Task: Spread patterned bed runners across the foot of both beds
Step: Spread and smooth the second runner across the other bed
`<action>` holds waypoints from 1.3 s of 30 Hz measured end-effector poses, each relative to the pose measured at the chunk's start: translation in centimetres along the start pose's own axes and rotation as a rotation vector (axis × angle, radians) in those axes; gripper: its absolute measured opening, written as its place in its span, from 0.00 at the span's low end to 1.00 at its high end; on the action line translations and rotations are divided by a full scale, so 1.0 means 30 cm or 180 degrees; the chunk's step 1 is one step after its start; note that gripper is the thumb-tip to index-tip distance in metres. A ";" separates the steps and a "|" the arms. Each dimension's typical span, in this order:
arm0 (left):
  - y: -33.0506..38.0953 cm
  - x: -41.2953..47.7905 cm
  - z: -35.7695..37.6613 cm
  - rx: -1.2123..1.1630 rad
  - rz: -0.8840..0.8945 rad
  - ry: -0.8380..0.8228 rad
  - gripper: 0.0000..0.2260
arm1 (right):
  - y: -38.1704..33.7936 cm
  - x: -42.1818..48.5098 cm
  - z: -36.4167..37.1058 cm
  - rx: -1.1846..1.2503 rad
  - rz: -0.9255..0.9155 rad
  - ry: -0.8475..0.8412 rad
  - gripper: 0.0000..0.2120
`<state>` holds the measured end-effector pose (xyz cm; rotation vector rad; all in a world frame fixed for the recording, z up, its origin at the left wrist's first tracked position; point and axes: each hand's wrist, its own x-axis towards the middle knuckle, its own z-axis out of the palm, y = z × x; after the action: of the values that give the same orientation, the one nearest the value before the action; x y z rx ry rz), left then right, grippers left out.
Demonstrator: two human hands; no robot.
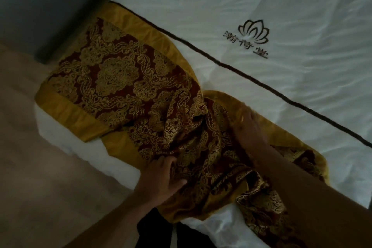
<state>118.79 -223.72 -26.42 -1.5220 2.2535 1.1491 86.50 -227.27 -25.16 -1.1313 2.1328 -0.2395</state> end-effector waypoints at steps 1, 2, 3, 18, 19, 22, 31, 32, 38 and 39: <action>-0.008 0.008 0.022 0.0110 -0.0121 -0.0178 0.35 | 0.010 0.030 0.022 -0.0030 0.0160 -0.0139 0.41; -0.015 0.020 0.047 0.0126 -0.0246 -0.0259 0.36 | 0.023 0.048 0.045 -0.0113 0.0303 -0.0202 0.42; -0.016 0.032 0.069 0.0046 -0.0344 -0.0210 0.34 | 0.038 0.056 0.066 -0.0219 0.0439 -0.0193 0.40; 0.448 0.188 -0.006 -0.1179 0.0750 -0.0334 0.06 | 0.222 -0.061 -0.369 -0.0516 0.1419 0.1159 0.24; 0.452 0.190 0.002 -0.1250 0.0640 -0.0381 0.07 | 0.223 -0.076 -0.356 -0.0706 0.1354 0.1003 0.28; 0.404 0.166 0.008 -0.1289 0.0281 -0.0268 0.11 | 0.195 -0.126 -0.279 -0.1011 0.0761 0.1034 0.32; -0.064 -0.012 0.019 0.0460 0.0163 -0.0070 0.26 | 0.182 -0.332 0.133 -0.1360 -0.0139 0.0027 0.25; -0.080 -0.015 0.021 0.0722 0.0162 -0.0120 0.30 | 0.186 -0.350 0.161 -0.1421 -0.0077 -0.0198 0.29; -0.063 0.058 0.040 0.0768 0.0027 0.0208 0.22 | 0.216 -0.410 0.214 -0.1417 0.0235 -0.0255 0.50; -0.051 0.070 0.045 0.0661 0.0038 0.0312 0.16 | 0.214 -0.418 0.226 -0.1316 0.0347 -0.0187 0.50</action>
<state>118.78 -224.54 -29.24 -1.5141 2.3624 0.8288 91.44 -212.54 -26.87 -1.2233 2.2418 0.2953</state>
